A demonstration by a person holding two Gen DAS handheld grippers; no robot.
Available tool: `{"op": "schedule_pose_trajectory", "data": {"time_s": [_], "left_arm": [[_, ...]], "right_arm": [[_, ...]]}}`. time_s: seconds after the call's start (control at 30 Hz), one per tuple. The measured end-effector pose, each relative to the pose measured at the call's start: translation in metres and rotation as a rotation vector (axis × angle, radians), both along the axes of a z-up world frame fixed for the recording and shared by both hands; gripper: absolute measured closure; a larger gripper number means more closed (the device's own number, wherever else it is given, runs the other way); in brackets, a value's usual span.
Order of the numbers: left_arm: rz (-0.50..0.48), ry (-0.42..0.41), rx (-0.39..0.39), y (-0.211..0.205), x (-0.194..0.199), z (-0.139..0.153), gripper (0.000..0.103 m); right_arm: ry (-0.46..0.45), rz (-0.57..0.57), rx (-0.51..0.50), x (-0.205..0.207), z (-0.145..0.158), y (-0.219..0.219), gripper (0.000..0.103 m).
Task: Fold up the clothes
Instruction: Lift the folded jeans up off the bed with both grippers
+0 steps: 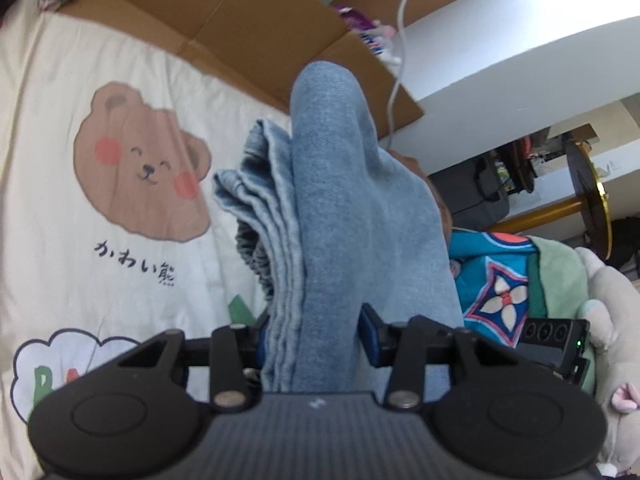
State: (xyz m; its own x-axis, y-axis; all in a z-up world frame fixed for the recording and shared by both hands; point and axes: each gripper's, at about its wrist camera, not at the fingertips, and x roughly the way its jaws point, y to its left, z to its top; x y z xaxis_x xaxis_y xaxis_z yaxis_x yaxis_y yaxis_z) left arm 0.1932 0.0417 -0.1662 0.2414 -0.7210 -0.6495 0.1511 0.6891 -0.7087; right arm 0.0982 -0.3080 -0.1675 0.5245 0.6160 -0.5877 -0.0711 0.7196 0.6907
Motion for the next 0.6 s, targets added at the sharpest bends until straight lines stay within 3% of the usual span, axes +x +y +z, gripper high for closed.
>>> {"op": "schedule_pose_trajectory", "data": {"time_s": [0.23,0.6], "left_arm": [[0.045,-0.019,-0.016,-0.002,-0.009,0.048,0.058],[0.072,-0.115,-0.022,-0.007,-0.006,0.134,0.058]], "right_arm": [[-0.040,0.021,-0.027,0.001,0.060,-0.001,0.083],[-0.126,0.044,-0.046,0.012,0.158,-0.006,0.083]]}}
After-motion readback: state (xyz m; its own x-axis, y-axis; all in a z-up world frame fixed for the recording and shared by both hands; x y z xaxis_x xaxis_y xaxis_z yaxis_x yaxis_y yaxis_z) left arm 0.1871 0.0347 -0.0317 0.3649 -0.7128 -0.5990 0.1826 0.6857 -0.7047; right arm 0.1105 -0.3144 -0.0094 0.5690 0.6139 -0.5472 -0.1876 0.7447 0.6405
